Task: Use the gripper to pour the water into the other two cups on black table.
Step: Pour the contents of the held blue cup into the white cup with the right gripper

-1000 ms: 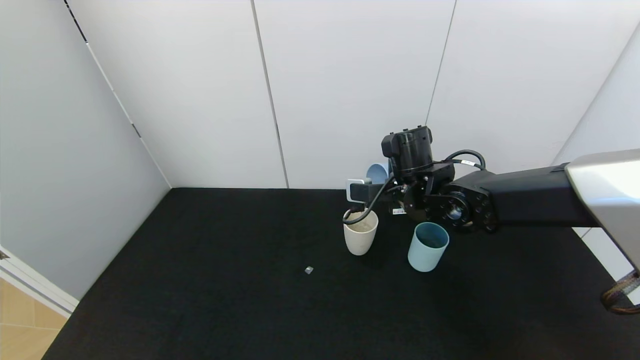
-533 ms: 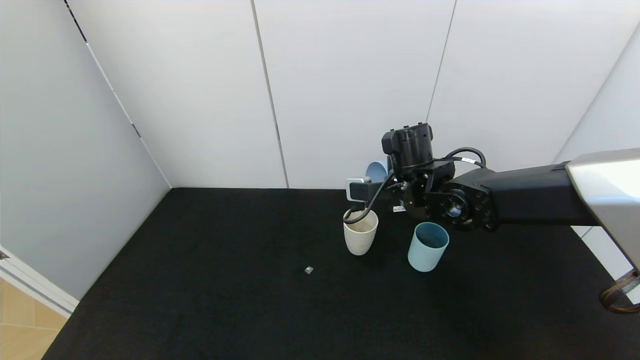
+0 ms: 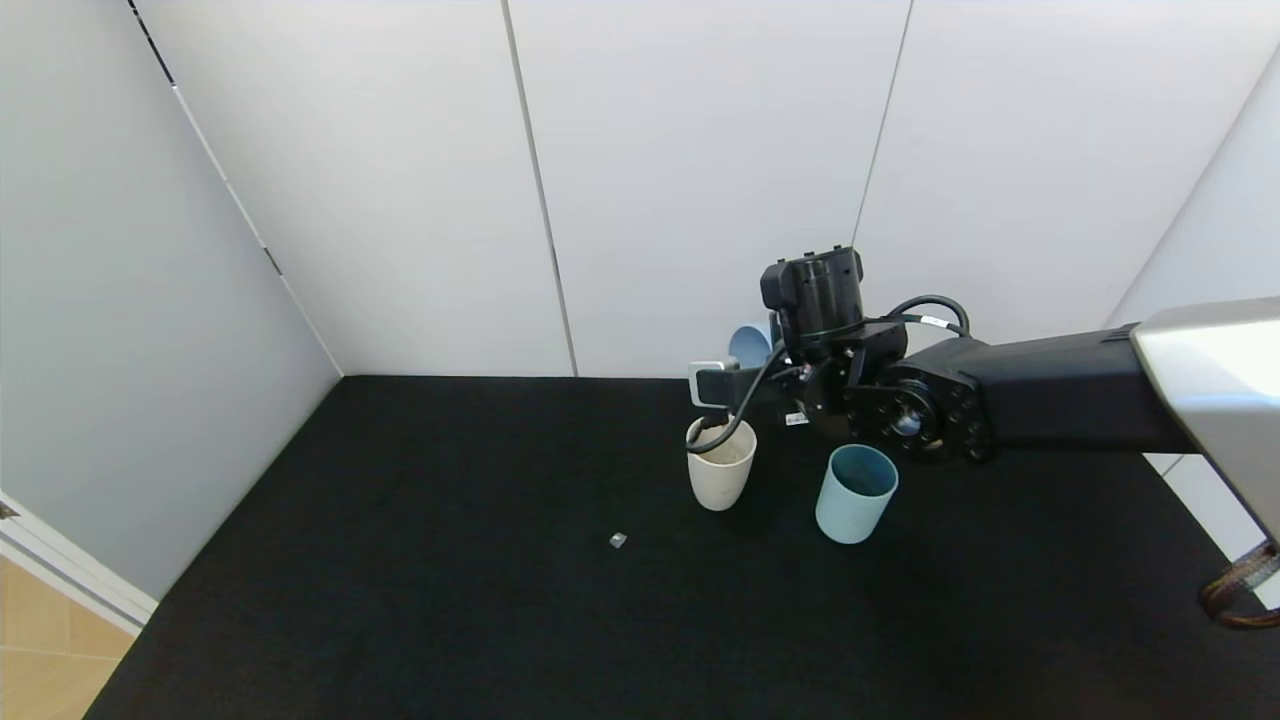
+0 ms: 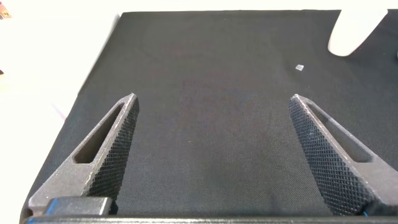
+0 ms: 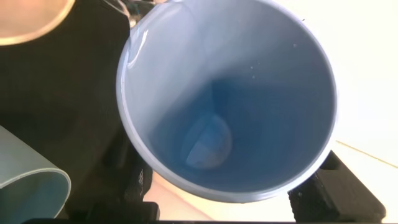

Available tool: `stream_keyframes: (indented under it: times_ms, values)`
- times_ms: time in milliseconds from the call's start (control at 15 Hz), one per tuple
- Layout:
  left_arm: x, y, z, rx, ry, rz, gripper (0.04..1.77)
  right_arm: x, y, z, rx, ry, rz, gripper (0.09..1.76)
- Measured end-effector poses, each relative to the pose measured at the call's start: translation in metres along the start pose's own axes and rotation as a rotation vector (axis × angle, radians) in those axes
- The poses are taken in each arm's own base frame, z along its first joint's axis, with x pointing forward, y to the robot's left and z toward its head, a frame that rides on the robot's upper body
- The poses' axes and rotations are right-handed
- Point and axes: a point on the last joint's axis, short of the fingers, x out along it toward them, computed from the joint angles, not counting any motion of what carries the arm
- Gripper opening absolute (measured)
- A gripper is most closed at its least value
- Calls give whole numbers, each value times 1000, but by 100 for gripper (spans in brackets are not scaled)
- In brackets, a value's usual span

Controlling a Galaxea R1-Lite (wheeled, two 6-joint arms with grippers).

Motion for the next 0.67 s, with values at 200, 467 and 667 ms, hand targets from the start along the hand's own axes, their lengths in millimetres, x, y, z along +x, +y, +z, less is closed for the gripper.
stream_keyframes:
  times_ms: [200,467,667]
  values:
    - [0,0,0,0,0,0,172,0,0,0,-11,-1,1,125]
    - [0,0,0,0,0,0,172,-1,0,1,-26,-2,0,125]
    - [0,0,0,0,0,0,172,-1,1,1,-30,-3,4,125]
